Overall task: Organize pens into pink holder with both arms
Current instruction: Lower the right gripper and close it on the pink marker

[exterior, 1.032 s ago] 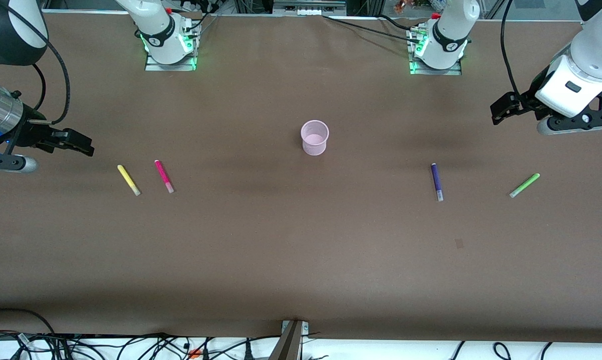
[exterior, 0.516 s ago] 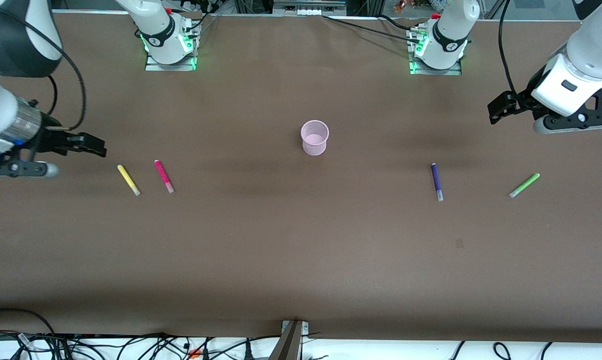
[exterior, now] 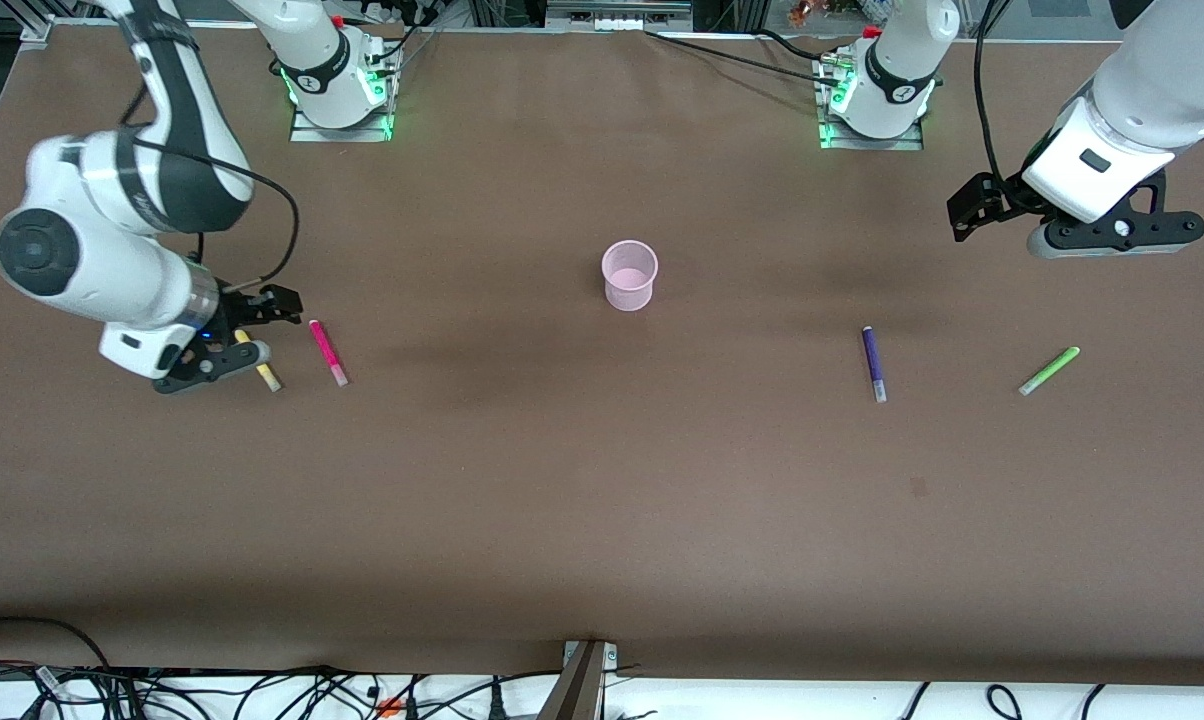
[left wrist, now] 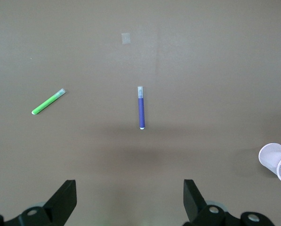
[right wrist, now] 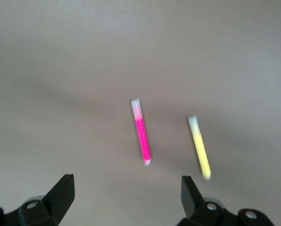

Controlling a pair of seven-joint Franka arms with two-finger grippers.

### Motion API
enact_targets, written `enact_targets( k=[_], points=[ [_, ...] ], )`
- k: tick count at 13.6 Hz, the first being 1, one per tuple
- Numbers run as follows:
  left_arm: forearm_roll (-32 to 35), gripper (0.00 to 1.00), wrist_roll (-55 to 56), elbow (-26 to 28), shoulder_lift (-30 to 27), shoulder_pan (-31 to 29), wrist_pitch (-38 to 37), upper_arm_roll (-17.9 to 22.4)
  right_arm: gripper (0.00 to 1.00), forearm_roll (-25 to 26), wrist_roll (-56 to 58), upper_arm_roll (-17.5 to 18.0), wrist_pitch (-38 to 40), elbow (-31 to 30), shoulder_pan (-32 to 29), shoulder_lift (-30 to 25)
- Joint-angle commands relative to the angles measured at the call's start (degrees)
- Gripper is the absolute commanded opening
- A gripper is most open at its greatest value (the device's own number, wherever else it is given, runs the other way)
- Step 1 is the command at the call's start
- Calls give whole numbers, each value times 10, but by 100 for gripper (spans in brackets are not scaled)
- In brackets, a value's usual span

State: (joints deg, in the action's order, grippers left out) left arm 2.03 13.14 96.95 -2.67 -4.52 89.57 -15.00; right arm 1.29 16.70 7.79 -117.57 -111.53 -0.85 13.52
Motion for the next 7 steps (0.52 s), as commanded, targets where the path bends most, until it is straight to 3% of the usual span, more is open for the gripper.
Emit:
enact_targets(
  k=[1, 4, 7],
  points=[
    [14, 100, -3, -11, -1, -1, -14, -3, 100, 6, 58, -7, -152, -130, -1, -22],
    [14, 100, -2, -12, -1, -1, -14, -5, 100, 6, 63, -8, -246, -192, -2, -6],
    [13, 100, -2, -12, -1, -1, -14, -5, 100, 6, 154, -50, -317, -205, -4, 34]
  ],
)
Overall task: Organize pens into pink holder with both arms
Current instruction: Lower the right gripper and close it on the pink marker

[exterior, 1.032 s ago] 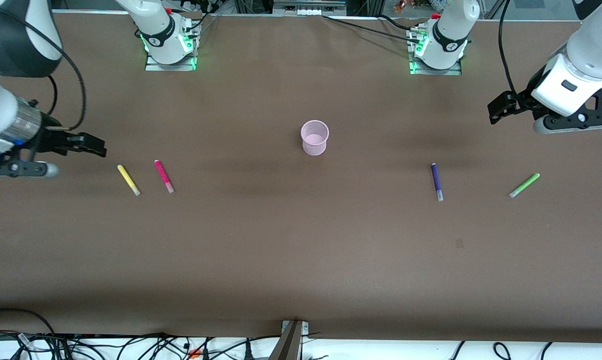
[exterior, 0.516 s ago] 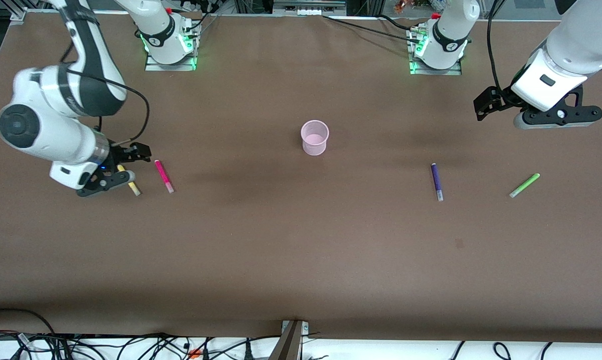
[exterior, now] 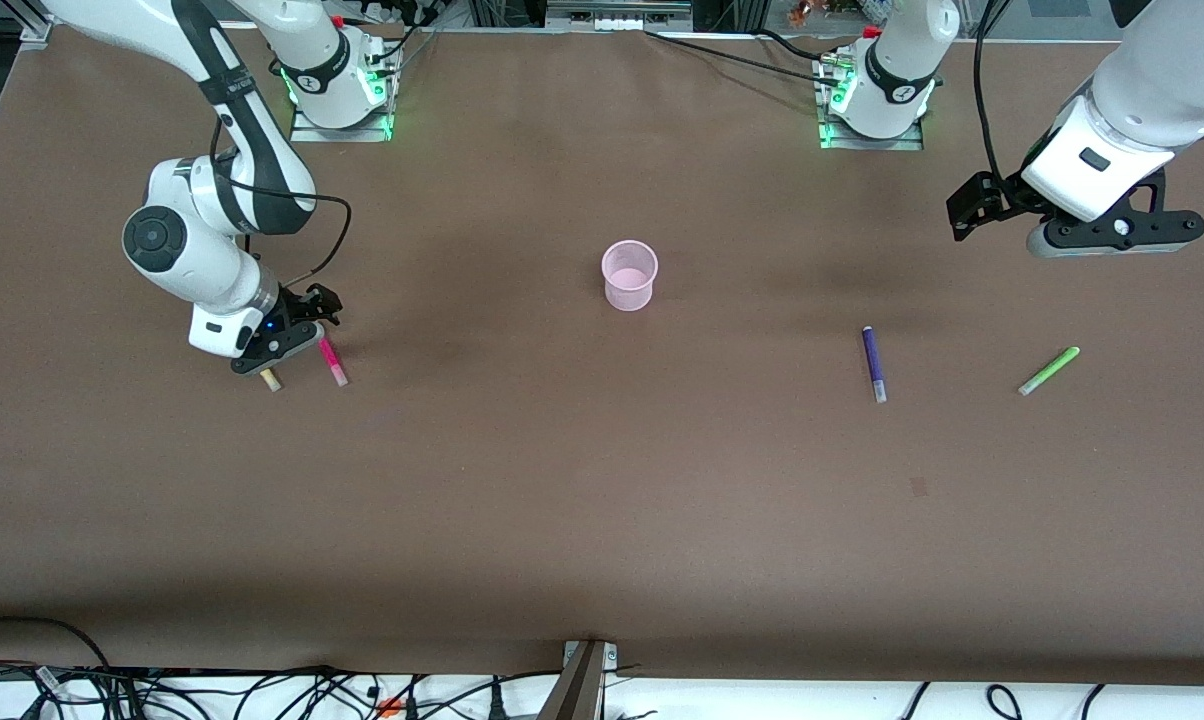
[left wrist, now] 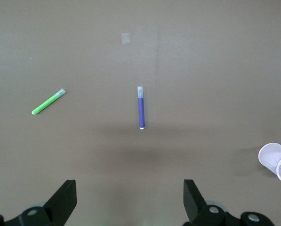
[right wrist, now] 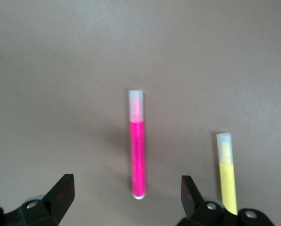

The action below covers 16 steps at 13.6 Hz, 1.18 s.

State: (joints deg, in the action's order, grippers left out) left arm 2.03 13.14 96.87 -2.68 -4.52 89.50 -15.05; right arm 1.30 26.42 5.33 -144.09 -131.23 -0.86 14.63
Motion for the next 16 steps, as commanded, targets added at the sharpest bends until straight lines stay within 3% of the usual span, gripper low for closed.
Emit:
enact_targets(
  k=[1, 3, 8, 12, 13, 14, 15, 16],
  points=[
    [12, 100, -2, -12, -1, -1, -13, -4, 99, 4, 85, -36, -99, -14, -5, 42],
    [10, 100, -2, -12, -1, -1, -13, -4, 99, 3, 91, -37, -131, -17, -5, 58],
    [8, 100, -1, -12, -5, -1, -13, -9, 99, 3, 55, -31, -126, -24, -3, 46],
    [8, 100, -1, -12, -5, -1, -14, -9, 97, 3, -12, -2, -129, -34, -1, 51],
    [8, 100, -1, -11, -5, -1, -14, -9, 90, 3, -12, -2, -129, -35, -1, 51],
    [8, 100, -1, -12, -5, -1, -14, -9, 73, 3, -12, -2, -130, -35, -1, 52],
    [8, 100, -1, -12, -5, -1, -14, -9, 63, 3, -12, -2, -130, -35, -1, 54],
    [8, 100, -1, -12, -5, -1, -14, -9, 61, 3, -11, -2, -134, -35, -1, 57]
  ],
)
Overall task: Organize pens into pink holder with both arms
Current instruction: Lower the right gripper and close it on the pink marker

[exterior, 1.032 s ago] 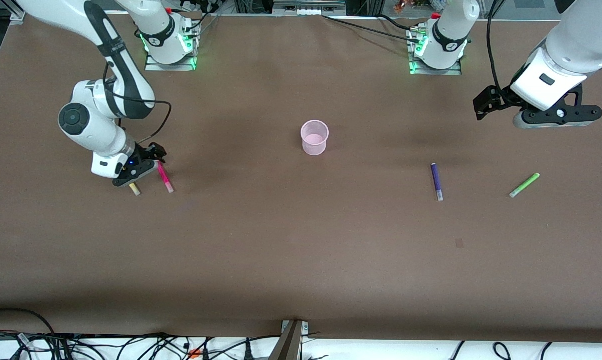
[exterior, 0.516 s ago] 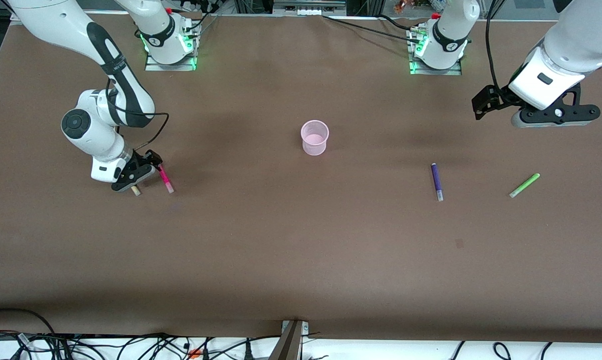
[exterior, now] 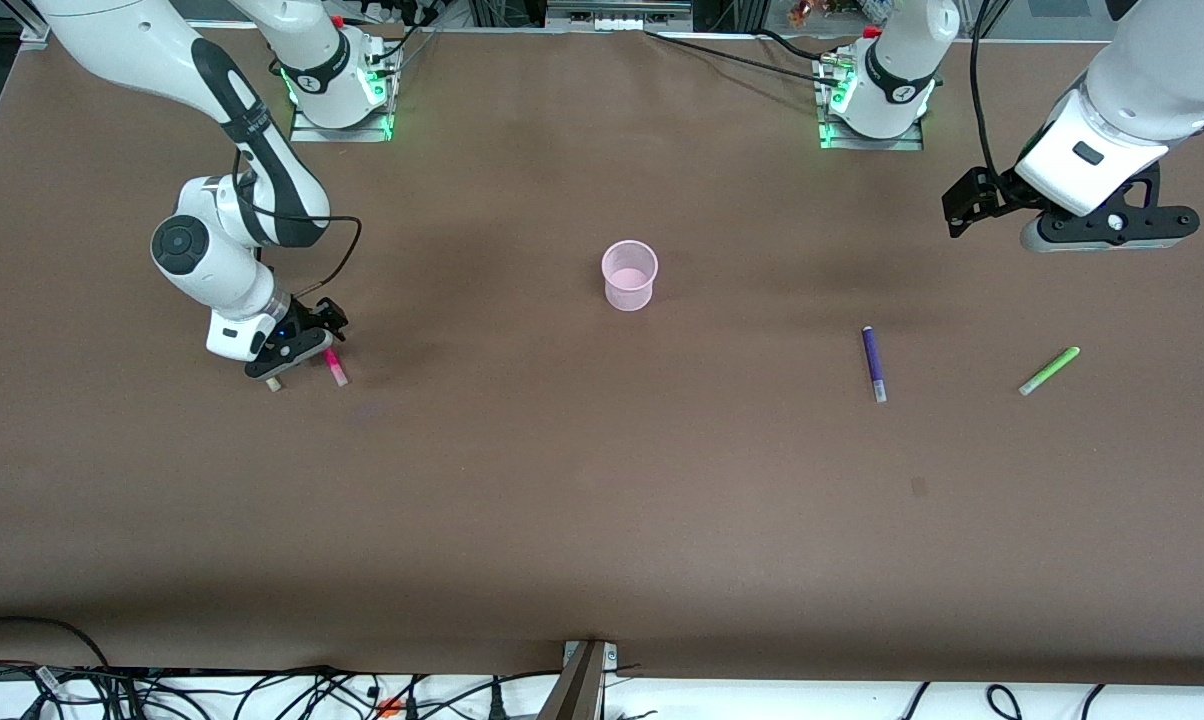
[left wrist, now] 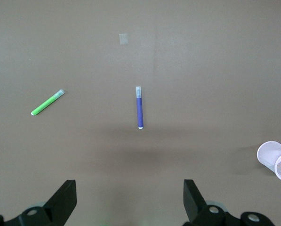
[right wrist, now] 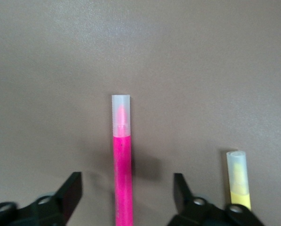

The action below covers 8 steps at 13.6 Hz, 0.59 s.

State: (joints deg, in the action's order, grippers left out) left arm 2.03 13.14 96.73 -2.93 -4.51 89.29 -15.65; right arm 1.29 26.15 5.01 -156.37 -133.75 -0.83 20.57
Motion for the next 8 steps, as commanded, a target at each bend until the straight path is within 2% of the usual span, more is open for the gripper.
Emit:
enact_targets(
  k=[1, 3, 4, 8],
  points=[
    [8, 100, -1, -9, -2, -2, -12, -2, 61, 3, -9, 1, -15, -10, -1, -1],
    [8, 100, -1, -10, -3, -2, -12, 0, 58, 3, -9, 1, -24, -10, -1, 5],
    [8, 100, -1, -9, -3, -3, -12, 1, 52, 3, -9, 1, -24, -10, -1, 5],
    [8, 100, -1, -9, -3, -7, -12, 1, 8, 2, -10, 2, -25, -9, -1, -1]
  ],
)
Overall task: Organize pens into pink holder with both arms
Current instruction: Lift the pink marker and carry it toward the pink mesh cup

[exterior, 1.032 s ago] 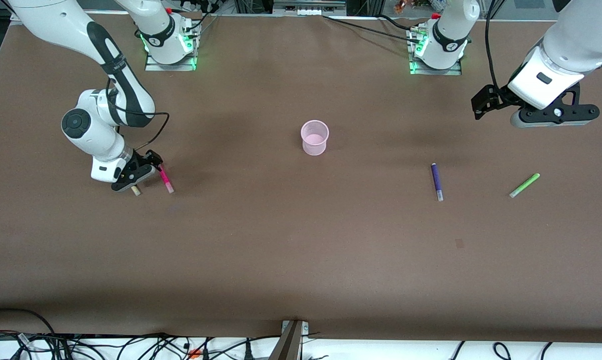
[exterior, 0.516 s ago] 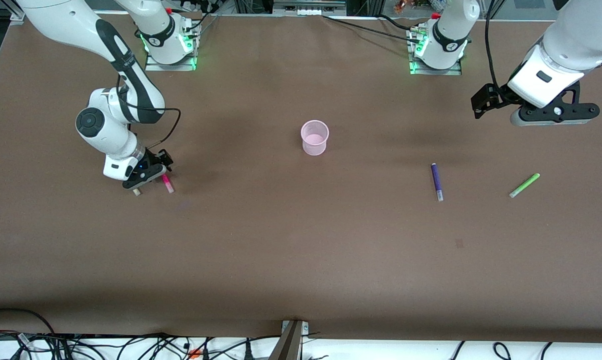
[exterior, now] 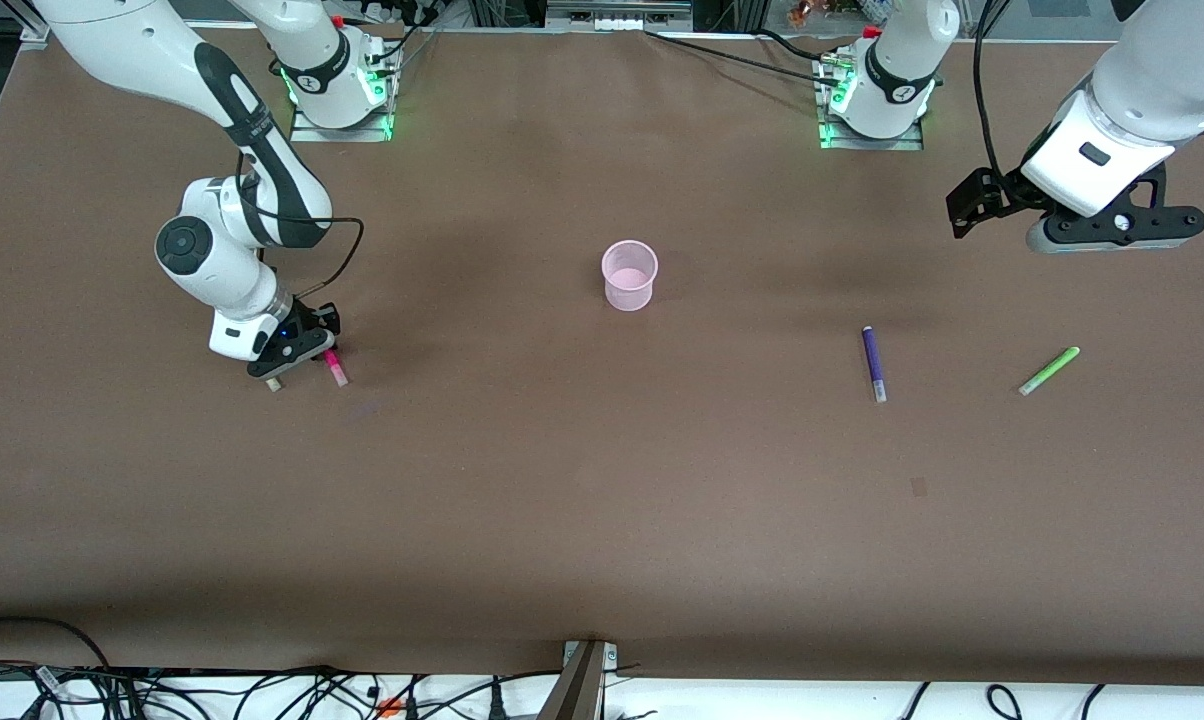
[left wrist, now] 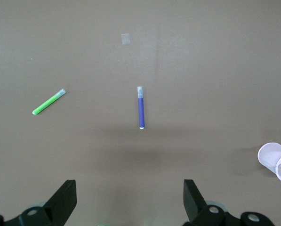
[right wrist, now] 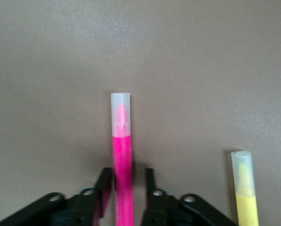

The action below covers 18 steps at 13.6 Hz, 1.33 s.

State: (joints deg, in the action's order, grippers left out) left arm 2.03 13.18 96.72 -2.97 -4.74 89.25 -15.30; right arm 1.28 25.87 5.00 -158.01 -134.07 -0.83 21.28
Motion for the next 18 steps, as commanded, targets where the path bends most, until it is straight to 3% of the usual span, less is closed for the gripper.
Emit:
enact_targets(
  k=[1, 6, 8, 9, 12, 14, 18],
  points=[
    [8, 100, -2, -9, -3, -5, -12, -3, 2, 3, -10, 3, -9, -3, -1, -14],
    [7, 100, -2, -9, -3, -6, -15, -1, 0, 6, -33, 47, 11, 41, 0, -54],
    [8, 100, -2, -9, -3, -6, -16, 1, 0, 14, -29, 69, 113, 122, 0, -63],
    [8, 100, -2, -9, -4, -6, -16, 1, 0, 17, -32, 82, 205, 194, 5, -63],
    [8, 100, -2, -9, -2, -6, -16, 2, 0, 113, -59, 83, 454, 423, 66, -3],
    [10, 100, -3, -10, 3, -5, -13, 1, 0, 160, -92, 83, 495, 473, 130, 17],
    [16, 100, -7, -9, 16, -5, -10, 2, 0, 170, -91, 83, 492, 568, 235, 82]
  ],
)
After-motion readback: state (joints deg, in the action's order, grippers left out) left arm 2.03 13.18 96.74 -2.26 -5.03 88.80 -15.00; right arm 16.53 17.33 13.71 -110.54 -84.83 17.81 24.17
